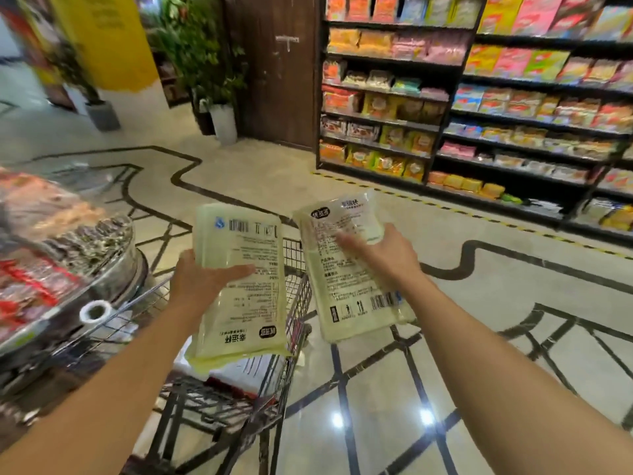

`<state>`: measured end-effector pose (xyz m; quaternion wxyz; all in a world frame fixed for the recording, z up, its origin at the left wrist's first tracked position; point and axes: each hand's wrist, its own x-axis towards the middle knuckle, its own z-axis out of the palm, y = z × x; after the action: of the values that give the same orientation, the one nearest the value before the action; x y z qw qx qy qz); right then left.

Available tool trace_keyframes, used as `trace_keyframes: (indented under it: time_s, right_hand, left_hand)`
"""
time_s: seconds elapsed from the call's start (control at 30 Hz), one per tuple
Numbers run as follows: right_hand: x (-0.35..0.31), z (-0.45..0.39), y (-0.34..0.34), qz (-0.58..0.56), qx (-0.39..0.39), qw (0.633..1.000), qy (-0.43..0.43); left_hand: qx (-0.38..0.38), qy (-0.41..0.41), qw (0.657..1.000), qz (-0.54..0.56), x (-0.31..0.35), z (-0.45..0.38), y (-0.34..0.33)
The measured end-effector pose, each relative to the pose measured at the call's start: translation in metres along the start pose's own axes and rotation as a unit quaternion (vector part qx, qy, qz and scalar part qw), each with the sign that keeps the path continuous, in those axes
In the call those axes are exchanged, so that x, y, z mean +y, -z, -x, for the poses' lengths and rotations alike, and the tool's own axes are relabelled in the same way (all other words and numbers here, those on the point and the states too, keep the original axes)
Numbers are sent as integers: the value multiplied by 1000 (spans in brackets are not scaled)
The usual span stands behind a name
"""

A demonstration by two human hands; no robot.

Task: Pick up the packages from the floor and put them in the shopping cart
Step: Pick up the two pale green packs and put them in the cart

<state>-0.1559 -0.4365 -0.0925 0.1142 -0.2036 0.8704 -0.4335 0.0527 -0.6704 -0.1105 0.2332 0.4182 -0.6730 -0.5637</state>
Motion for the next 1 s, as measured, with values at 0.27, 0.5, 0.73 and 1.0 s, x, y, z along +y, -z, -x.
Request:
trace_keyframes:
  time_s: [0.27, 0.5, 0.73, 1.0]
  right_hand:
    - [-20, -109, -90, 51, -107, 991, 66]
    - [-45, -179, -179, 72, -199, 974, 79]
    - [-39, -206, -272, 38, -341, 939, 33]
    - [-20, -208, -378, 160, -465, 868, 64]
  left_hand:
    - [87, 55, 993, 52, -33, -78, 9]
    - [176, 136, 973, 57, -94, -128, 34]
    - [284, 230, 930, 38, -161, -130, 70]
    - [322, 345, 874, 113, -212, -105, 37]
